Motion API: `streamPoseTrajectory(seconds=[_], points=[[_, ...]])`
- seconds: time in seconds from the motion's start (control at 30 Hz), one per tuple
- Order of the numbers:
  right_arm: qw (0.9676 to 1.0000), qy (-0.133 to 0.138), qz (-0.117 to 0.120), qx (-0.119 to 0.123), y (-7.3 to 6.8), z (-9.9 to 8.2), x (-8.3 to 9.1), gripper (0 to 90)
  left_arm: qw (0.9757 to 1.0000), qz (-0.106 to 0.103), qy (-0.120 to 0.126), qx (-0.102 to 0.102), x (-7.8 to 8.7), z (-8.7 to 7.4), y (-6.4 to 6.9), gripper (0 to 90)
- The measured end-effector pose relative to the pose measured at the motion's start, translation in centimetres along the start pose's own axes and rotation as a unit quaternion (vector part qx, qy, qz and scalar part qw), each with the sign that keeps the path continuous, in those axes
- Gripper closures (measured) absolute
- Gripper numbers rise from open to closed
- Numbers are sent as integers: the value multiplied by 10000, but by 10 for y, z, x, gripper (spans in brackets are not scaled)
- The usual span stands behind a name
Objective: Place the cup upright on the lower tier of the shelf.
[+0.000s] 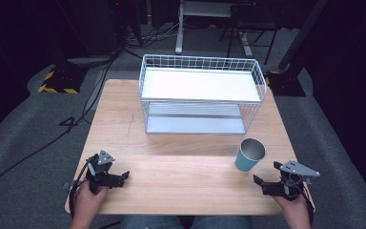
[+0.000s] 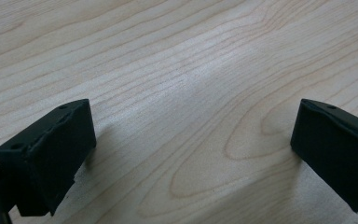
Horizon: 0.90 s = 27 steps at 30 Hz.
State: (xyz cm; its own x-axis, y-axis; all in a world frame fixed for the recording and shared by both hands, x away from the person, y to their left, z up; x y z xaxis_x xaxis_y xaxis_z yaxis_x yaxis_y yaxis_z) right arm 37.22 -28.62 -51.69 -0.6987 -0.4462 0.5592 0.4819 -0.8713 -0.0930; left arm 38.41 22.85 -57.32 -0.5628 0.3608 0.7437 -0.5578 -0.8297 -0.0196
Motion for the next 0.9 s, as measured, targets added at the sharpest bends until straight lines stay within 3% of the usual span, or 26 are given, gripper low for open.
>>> streamPoseTrajectory(seconds=[0.2, 0.57, 0.9], points=[[10000, 33, 22, 39, -3, 9, -14, 0, 10000, -7, -17, -12, 1, -1, 1, 3], [9997, 110, 48, -208, 1, 14, -39, 0, 10000, -12, -13, -51, 0, 0, 0, 3], [9998, 68, -5, -185, -9, 17, -59, 1, 10000, -12, -11, -53, 0, 0, 0, 3]])
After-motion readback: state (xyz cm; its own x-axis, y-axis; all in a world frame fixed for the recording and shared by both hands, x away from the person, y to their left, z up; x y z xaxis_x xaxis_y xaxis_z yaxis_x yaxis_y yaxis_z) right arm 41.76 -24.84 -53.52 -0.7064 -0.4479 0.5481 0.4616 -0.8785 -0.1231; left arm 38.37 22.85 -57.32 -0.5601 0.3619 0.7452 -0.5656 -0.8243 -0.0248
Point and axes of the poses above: each handheld gripper's, and its own axes: x roughly backward along the jaws, z roughly out of its top, y roughly to its right, the point moved 9 cm from there along -x, roughly forward along the jaws, and after that the axes turned 4 degrees about -x, right-handed, at the moved point
